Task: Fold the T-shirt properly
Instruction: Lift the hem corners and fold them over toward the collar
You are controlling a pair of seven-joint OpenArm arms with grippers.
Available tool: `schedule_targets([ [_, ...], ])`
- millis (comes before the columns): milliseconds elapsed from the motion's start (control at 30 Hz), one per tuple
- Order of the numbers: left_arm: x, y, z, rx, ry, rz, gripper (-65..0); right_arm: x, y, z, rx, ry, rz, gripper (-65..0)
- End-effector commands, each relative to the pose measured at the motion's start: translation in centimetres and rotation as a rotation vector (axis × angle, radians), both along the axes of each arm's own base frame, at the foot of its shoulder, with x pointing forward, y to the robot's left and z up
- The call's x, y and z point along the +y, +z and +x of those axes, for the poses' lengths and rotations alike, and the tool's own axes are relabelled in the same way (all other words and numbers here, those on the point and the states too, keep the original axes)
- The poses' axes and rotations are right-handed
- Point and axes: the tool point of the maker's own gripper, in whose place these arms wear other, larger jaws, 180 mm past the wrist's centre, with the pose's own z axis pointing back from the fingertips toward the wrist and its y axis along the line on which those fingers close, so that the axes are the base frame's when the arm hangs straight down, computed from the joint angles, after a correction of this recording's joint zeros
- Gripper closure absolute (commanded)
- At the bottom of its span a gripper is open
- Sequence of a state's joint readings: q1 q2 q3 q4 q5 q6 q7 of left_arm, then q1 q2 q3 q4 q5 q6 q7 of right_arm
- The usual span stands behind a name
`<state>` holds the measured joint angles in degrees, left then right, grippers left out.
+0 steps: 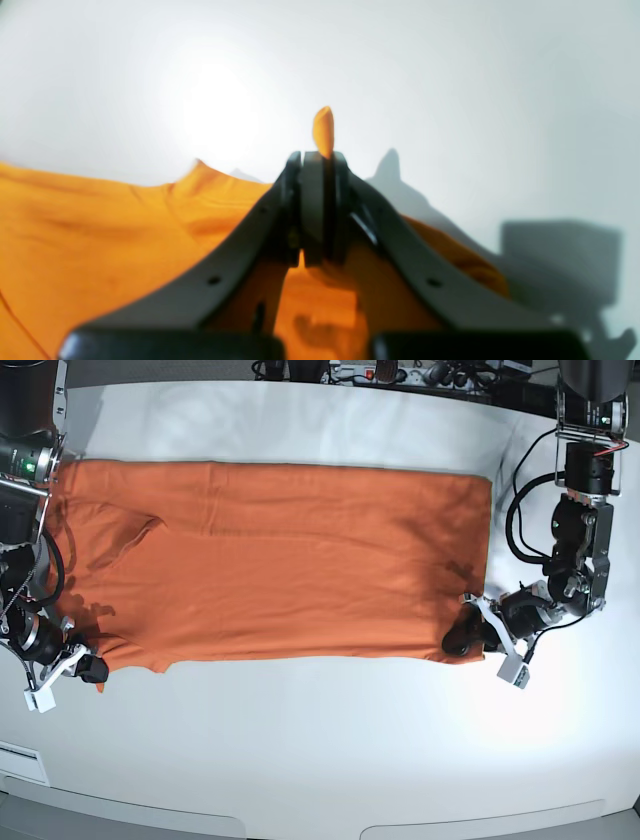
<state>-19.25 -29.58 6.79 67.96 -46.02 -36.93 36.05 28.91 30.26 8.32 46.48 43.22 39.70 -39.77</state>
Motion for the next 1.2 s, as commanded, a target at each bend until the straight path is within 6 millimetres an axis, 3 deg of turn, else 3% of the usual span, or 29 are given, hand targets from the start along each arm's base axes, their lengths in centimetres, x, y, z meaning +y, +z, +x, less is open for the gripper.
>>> schedule_targets([
  [0,0.1,2.6,1.5,-0.077,0.007,-0.023,0.0,-0.6,2.9,1.6,-0.085,-0.010,-0.010,0.0],
  [533,-0.6,5.8,9.1,-0.161,0.079,-0.054,0.0,3.0,4.9,5.4,-0.160,0.098,-0.196,0.0],
  [667,-2.0,5.6,8.3,-0.119,-0.009,-0.039,0.0,3.1,4.9,5.3,-0.142,0.103,-0.180,0.0],
  [933,-2.1,4.1,5.9,0.041,-0.052,-0.117,0.0,4.1,3.5,3.6,-0.019,0.161,-0.123,0.0],
  [1167,-0.1,4.5,5.2,0.077,-0.044,-0.119,0.0,2.0,4.3,2.8,-0.001,0.139,-0.099,0.0],
])
